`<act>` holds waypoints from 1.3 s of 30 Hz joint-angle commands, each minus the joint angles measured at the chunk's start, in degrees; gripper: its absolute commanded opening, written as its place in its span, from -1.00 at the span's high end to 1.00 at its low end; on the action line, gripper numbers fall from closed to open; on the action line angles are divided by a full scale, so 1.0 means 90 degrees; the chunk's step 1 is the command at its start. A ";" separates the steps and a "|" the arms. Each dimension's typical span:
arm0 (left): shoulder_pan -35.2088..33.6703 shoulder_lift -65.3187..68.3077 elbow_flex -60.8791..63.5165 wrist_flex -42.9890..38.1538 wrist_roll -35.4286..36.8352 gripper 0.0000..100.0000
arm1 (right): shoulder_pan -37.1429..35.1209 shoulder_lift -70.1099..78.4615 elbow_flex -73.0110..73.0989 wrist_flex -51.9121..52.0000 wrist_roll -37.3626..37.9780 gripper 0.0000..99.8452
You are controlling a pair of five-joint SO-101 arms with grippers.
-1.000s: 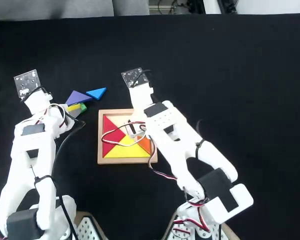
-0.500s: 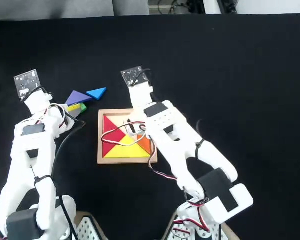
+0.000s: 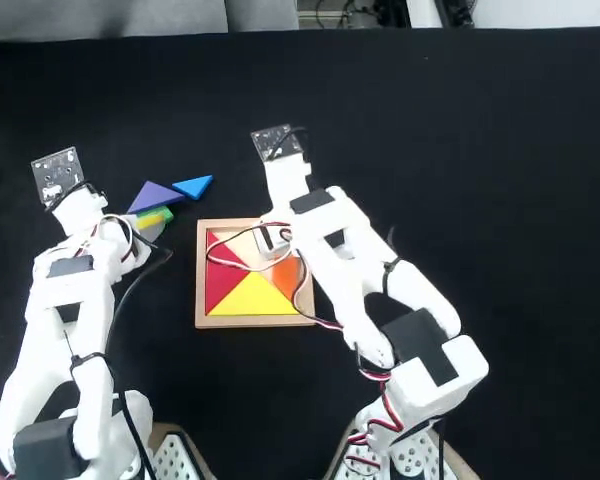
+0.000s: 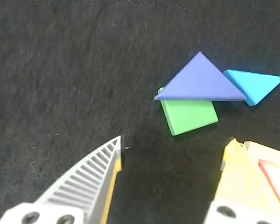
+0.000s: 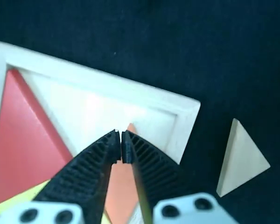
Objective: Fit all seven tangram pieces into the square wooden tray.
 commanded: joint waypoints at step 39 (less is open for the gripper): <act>0.0073 -0.0195 -0.0063 -0.0186 0.0000 0.32 | 0.0078 -0.0659 0.0024 0.0498 0.0723 0.97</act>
